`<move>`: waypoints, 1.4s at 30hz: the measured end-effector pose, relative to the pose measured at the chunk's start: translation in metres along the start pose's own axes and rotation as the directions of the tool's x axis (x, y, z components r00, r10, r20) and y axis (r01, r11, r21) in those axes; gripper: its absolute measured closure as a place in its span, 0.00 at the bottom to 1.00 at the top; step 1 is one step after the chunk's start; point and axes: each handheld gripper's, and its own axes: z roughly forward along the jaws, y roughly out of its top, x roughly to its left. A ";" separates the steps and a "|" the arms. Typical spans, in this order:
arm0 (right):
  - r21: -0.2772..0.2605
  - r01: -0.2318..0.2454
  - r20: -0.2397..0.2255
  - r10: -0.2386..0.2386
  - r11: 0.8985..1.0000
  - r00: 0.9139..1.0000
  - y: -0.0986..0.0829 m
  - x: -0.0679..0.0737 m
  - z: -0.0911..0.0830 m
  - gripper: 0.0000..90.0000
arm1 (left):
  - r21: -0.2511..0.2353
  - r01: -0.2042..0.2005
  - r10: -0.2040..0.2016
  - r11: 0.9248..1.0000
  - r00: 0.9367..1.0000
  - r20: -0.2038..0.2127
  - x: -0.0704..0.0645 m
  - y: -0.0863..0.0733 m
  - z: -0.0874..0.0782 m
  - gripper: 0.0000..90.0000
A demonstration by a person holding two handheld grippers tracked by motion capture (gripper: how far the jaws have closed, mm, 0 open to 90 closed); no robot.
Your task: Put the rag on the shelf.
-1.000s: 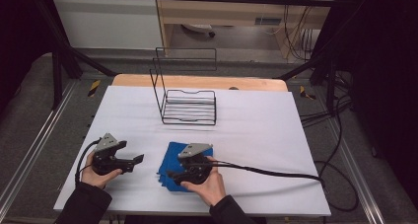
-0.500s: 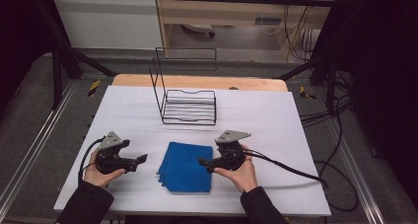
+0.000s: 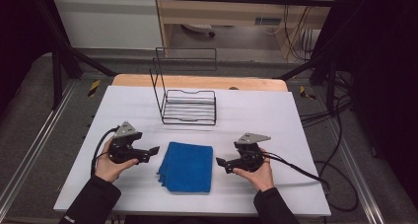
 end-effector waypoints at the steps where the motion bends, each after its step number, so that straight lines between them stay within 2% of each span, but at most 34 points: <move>1: 0.000 -0.008 0.003 0.008 1.000 1.000 -0.003 -0.001 -0.001 0.06 | 0.006 0.000 -0.001 1.000 1.000 0.002 -0.002 0.003 0.003 0.13; 4: 0.009 -0.019 0.008 0.019 1.000 1.000 -0.007 -0.004 -0.002 0.06 | 0.018 0.004 -0.004 1.000 1.000 0.000 -0.005 0.009 0.010 0.15; 6: 0.002 -0.020 0.007 0.020 1.000 1.000 -0.008 -0.005 -0.004 0.06 | 0.033 0.013 -0.012 0.999 1.000 -0.006 -0.007 0.013 0.022 0.18; 11: 0.003 -0.019 0.005 0.019 1.000 1.000 -0.009 -0.003 -0.006 0.06 | 0.066 0.031 -0.030 0.997 0.999 -0.012 -0.008 0.012 0.037 0.27; 13: 0.003 -0.015 0.005 0.015 1.000 1.000 -0.009 -0.004 -0.006 0.07 | 0.077 0.056 -0.056 0.996 0.998 -0.001 -0.008 0.009 0.044 0.32; 15: 0.003 -0.014 0.004 0.014 1.000 1.000 -0.009 -0.004 -0.005 0.08 | 0.102 0.057 -0.057 0.993 0.998 -0.001 -0.007 0.008 0.050 0.35; 16: 0.003 -0.014 0.004 0.014 1.000 1.000 -0.009 -0.004 -0.005 0.08 | 0.100 0.066 -0.066 0.993 0.998 0.003 -0.006 0.007 0.052 0.35; 17: 0.008 -0.016 0.003 0.016 1.000 1.000 -0.009 -0.004 -0.003 0.08 | 0.097 0.088 -0.090 0.991 0.996 0.014 -0.005 0.007 0.056 0.42; 18: 0.012 -0.017 0.000 0.017 1.000 1.000 -0.009 -0.004 -0.003 0.08 | 0.095 0.094 -0.096 0.991 0.995 0.016 -0.005 0.007 0.058 0.44; 25: 0.024 -0.027 -0.006 0.027 0.999 1.000 -0.009 -0.005 0.000 0.08 | 0.122 0.074 -0.075 0.990 0.997 0.008 -0.010 0.006 0.072 0.62; 27: 0.026 -0.029 -0.007 0.030 0.999 1.000 -0.009 -0.005 -0.001 0.08 | 0.144 0.068 -0.071 0.987 0.997 0.014 -0.012 0.005 0.078 0.66; 33: 0.021 -0.038 -0.014 0.038 0.999 0.999 -0.008 -0.006 0.000 0.08 | 0.162 0.072 -0.078 0.984 0.996 0.033 -0.015 0.003 0.083 0.73; 40: 0.019 -0.041 -0.015 0.041 0.999 0.999 -0.007 -0.007 -0.001 0.08 | 0.171 0.050 -0.055 0.984 0.998 0.024 -0.020 0.003 0.084 0.78; 42: 0.014 -0.047 -0.016 0.047 0.999 0.999 -0.007 -0.007 -0.001 0.07 | 0.176 0.053 -0.060 0.983 0.998 0.035 -0.022 0.003 0.084 0.83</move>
